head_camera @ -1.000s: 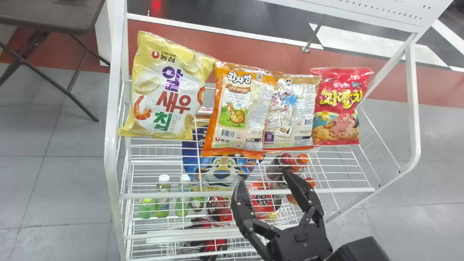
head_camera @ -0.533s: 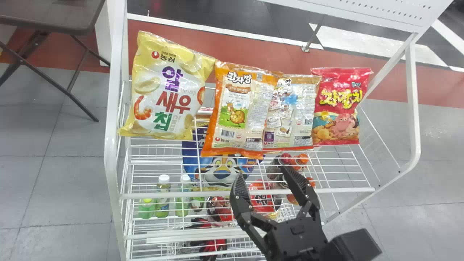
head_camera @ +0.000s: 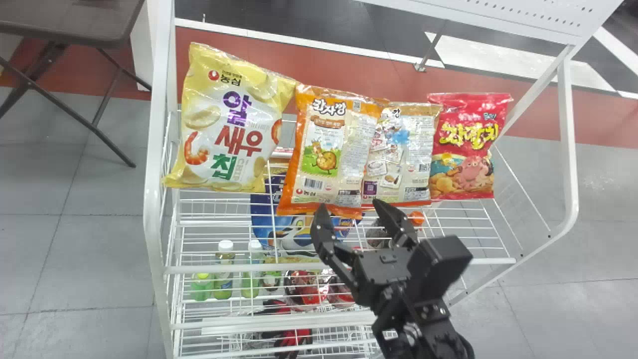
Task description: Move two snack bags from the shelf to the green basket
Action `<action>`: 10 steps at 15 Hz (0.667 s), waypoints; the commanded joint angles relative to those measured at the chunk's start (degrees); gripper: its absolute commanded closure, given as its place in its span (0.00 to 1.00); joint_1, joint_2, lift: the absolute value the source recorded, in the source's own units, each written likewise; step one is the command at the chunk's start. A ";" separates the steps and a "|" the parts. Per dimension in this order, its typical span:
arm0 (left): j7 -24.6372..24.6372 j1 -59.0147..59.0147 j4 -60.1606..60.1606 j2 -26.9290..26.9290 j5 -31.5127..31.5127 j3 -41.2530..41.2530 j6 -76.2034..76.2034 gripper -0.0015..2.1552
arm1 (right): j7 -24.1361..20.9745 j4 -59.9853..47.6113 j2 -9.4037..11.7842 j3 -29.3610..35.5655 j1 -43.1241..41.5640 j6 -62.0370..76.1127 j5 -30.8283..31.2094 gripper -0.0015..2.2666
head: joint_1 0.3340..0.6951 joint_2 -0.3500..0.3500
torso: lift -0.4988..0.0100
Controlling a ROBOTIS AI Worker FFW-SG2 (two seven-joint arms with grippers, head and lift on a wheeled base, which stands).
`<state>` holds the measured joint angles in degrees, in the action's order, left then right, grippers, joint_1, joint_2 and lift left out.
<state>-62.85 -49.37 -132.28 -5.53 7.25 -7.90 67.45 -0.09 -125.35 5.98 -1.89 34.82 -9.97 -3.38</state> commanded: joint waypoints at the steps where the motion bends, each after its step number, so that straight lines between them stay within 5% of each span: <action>1: 0.00 0.07 0.62 -0.01 -0.13 0.16 0.02 0.96 | 0.00 3.79 -0.18 0.31 -6.16 -4.58 -0.31 0.06 | 1.00 0.00 | 0.95; 10: 0.35 1.91 1.41 0.34 -0.83 0.16 1.95 0.96 | 0.00 13.29 -1.32 0.40 -18.56 -5.81 -0.48 0.06 | 1.00 0.00 | 0.95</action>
<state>-62.49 -47.83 -131.10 -5.28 6.44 -7.72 69.14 -0.09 -113.66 4.76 -1.49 18.00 -15.66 -3.82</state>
